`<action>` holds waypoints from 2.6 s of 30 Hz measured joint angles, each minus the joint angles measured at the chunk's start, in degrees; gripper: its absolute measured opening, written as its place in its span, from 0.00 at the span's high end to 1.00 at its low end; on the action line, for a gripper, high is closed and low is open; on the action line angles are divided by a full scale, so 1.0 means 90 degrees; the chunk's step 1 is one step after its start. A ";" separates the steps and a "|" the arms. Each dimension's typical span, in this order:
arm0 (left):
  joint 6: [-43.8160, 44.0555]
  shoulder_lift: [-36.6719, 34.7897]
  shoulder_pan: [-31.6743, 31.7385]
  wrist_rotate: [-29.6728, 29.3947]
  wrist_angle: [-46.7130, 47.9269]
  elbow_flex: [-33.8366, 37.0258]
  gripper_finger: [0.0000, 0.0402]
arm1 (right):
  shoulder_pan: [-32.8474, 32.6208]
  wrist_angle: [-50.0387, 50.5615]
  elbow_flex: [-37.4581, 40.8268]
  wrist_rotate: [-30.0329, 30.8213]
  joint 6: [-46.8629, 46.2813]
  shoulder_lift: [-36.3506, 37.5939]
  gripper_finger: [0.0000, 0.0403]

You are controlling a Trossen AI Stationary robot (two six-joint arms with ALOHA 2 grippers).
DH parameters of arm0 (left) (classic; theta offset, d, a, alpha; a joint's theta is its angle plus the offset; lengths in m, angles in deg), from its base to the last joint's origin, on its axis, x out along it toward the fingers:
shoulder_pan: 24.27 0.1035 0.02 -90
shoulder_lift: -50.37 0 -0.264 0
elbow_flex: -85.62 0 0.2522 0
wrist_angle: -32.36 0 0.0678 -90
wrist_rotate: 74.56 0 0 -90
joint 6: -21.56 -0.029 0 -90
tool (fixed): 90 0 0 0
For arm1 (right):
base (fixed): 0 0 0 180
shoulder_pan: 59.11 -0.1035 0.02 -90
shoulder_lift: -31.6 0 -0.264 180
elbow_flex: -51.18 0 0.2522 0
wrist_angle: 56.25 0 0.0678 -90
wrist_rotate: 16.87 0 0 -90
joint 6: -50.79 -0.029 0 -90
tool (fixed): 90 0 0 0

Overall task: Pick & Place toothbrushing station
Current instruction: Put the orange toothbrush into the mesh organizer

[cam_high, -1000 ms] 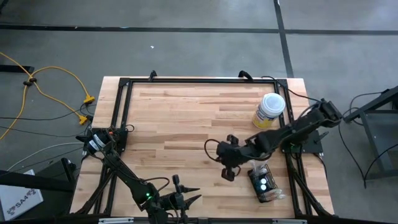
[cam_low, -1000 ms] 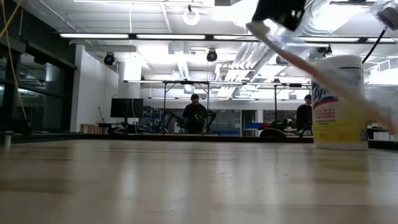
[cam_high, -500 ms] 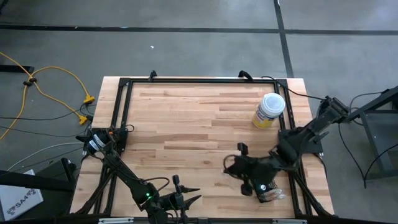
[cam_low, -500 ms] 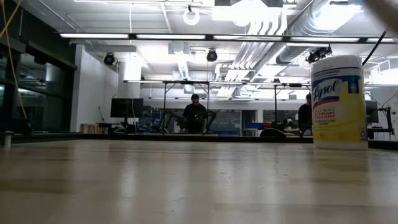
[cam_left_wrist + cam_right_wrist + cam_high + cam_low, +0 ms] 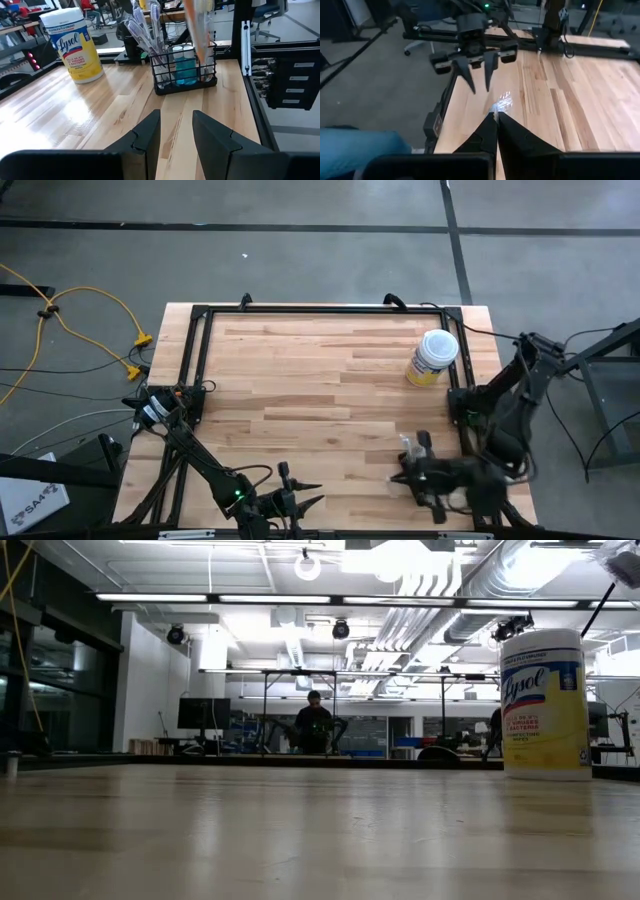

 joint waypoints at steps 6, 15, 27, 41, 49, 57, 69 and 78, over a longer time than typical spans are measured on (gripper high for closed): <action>0.0025 0.0000 0.0000 0.0002 0.0000 0.0000 0.73 | -0.0791 0.0236 0.0000 0.0930 -0.0229 -0.0005 1.00; 0.0036 0.0000 0.0020 -0.0003 -0.0202 0.0000 0.73 | -0.1573 0.0897 0.0000 0.1716 -0.0990 -0.0005 1.00; 0.0049 0.0000 0.0168 -0.0008 -0.0457 0.0000 0.73 | -0.2394 0.1406 0.0000 0.2226 -0.1328 -0.0010 1.00; 0.0457 0.0000 0.0367 0.0553 -0.0457 0.0000 0.73 | -0.2574 0.2228 0.0000 0.2316 -0.1875 -0.0012 1.00; 0.0457 0.0000 0.0367 0.0582 -0.0457 0.0000 0.73 | -0.2573 0.2547 0.0000 0.2330 -0.2042 0.0072 1.00; 0.0457 0.0000 0.0367 0.0587 -0.0459 0.0000 0.73 | -0.2573 0.2637 0.0000 0.2162 -0.2228 0.0131 1.00; 0.0454 0.0000 0.0367 0.0592 -0.0459 0.0000 0.73 | -0.2573 0.3270 0.0000 0.1943 -0.3293 0.0123 1.00; 0.0453 0.0000 0.0367 0.0592 -0.0459 0.0000 0.73 | -0.2573 0.3903 0.0002 0.1611 -0.4494 -0.0231 1.00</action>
